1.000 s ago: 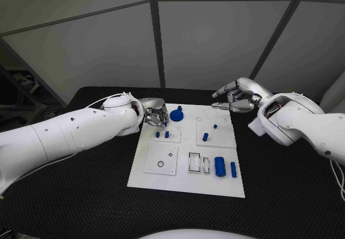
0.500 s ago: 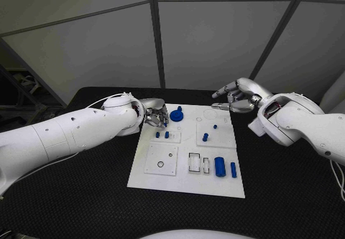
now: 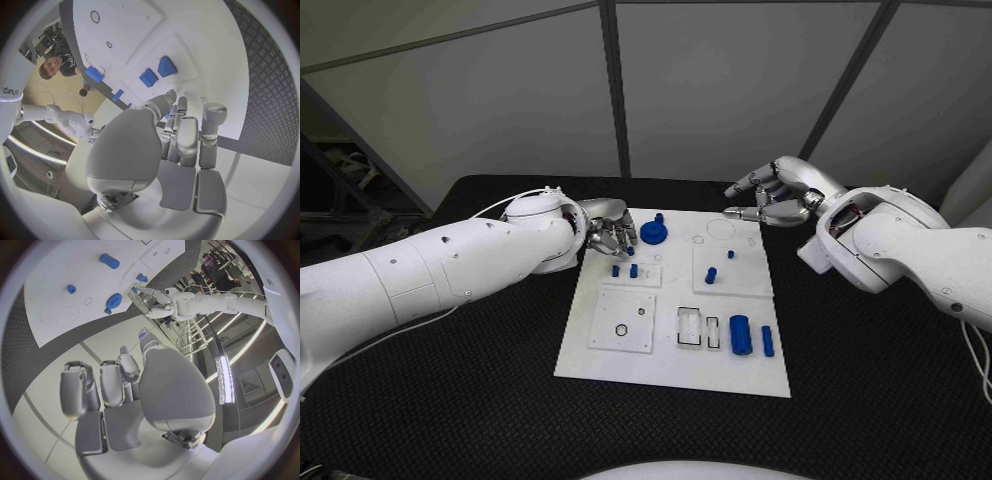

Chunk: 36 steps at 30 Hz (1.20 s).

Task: Assemble the parts on the task board

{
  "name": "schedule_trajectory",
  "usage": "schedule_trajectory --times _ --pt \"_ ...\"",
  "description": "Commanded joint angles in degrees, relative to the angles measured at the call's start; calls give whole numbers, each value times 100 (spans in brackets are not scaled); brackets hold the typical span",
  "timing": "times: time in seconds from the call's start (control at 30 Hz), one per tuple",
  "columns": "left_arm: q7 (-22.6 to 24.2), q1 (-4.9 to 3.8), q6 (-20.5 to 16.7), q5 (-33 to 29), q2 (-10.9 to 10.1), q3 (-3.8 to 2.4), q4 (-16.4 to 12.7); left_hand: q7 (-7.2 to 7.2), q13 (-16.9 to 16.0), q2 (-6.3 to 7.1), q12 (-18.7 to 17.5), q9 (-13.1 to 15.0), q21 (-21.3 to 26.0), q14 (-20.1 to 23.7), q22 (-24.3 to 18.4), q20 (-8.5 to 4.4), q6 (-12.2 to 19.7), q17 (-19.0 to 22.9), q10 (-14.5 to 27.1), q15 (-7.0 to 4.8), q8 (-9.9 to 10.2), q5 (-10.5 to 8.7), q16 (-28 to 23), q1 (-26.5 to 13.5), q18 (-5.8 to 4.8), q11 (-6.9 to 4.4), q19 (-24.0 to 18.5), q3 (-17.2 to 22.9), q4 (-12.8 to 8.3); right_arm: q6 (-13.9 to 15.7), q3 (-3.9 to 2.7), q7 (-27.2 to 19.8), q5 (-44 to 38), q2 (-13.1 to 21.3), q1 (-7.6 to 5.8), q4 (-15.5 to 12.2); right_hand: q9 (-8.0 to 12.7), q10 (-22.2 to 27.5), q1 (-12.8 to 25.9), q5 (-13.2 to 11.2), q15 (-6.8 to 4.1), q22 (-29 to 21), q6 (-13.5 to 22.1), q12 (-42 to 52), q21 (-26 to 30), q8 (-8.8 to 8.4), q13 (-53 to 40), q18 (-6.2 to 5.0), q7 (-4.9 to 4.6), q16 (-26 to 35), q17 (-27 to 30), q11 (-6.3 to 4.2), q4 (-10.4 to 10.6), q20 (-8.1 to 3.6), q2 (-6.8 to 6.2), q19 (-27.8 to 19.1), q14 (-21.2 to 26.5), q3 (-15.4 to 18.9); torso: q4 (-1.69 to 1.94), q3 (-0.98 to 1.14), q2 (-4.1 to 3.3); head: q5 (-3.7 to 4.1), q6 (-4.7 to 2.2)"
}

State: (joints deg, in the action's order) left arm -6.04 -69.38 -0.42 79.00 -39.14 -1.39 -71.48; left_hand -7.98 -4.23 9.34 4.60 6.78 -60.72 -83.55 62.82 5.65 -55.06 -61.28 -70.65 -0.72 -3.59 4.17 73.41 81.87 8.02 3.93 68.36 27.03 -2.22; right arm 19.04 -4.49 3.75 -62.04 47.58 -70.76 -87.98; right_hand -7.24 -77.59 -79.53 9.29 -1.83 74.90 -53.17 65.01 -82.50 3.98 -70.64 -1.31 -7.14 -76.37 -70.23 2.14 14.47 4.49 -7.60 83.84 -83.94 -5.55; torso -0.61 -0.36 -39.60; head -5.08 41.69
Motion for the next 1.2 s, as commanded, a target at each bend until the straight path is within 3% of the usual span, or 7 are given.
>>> schedule_trajectory --times 0.03,0.2,0.33,0.47,0.63,0.9,1.2 --pt "-49 -6 -45 -57 1 -2 0 -1 5 35 -20 -5 19 24 -9 8 40 10 42 23 5 -23 -30 -41 -6 11 -29 27 -3 9 -3 -24 -6 4 -12 -3 5 -13 -25 28 -39 648 -41 11 28 -4 5 -104 17 26 3 -5 25 -33 25 74 -174 -15 3 -2 2 -3 2" --pt "-64 -6 -47 -59 -10 -2 -1 -7 10 43 -26 -13 36 30 -22 10 46 31 54 26 2 -23 -42 -45 -2 16 -40 31 -6 -54 -3 49 -28 11 -12 18 10 104 -30 27 -39 586 -33 -200 87 -12 167 -121 15 77 65 -4 27 -35 6 36 -159 -9 2 -2 2 0 -3" --pt "-74 -5 -89 -59 -58 -2 -5 -14 18 58 -38 -28 65 41 -45 14 57 61 80 33 0 -22 -60 -49 4 26 -60 39 -15 -217 -3 265 -295 15 -12 98 7 1319 -199 17 -43 134 -117 -2478 535 14 1907 -239 26 546 592 -10 29 -43 26 -246 -1 -102 4 -5 5 11 -18" --pt "-17 -5 -241 -121 -171 -10 -40 -38 31 79 -54 -44 180 106 -134 30 -10 240 132 55 -38 -16 -175 -68 27 53 -141 63 -25 -388 -2 433 -920 10 -10 226 -28 1830 -517 19 -19 -113 -379 -3726 800 84 2880 -293 4 1090 1194 50 -8 -37 36 -376 125 -329 4 -7 5 34 -32" --pt "233 -5 -718 -654 -419 -70 -139 -55 28 66 -26 46 625 276 -492 67 -546 702 135 84 -272 -7 -491 -90 127 101 -455 121 -50 -635 39 528 -1922 -30 11 376 -50 1676 -814 5 115 141 -763 -5240 577 115 4435 -234 -62 934 995 173 -109 61 -83 -170 -52 -637 2 0 1 134 -72" --pt "976 -5 -1507 -2869 -896 -114 -437 -49 -8 -20 79 99 1404 1059 -1044 11 -784 2793 -39 36 -272 146 -2282 -41 255 56 -1003 159 -201 -699 231 614 -3004 -128 110 455 -16 1313 -858 0 142 395 -930 -5867 348 17 5254 -171 -48 887 1030 210 -242 113 -145 -30 -98 -824 -1 6 -4 360 -103" --pt "2117 51 -1389 -5462 -1322 -116 -1063 -49 -65 -142 137 104 1661 1141 -1169 7 -805 3076 -96 37 -181 144 -2814 -78 247 48 -1118 56 -257 -713 377 711 -3496 -328 228 602 45 1360 -830 0 192 405 -812 -6124 350 -43 5551 -171 -116 879 1075 281 -326 153 -241 -36 -93 -850 10 -9 -1 424 -120"
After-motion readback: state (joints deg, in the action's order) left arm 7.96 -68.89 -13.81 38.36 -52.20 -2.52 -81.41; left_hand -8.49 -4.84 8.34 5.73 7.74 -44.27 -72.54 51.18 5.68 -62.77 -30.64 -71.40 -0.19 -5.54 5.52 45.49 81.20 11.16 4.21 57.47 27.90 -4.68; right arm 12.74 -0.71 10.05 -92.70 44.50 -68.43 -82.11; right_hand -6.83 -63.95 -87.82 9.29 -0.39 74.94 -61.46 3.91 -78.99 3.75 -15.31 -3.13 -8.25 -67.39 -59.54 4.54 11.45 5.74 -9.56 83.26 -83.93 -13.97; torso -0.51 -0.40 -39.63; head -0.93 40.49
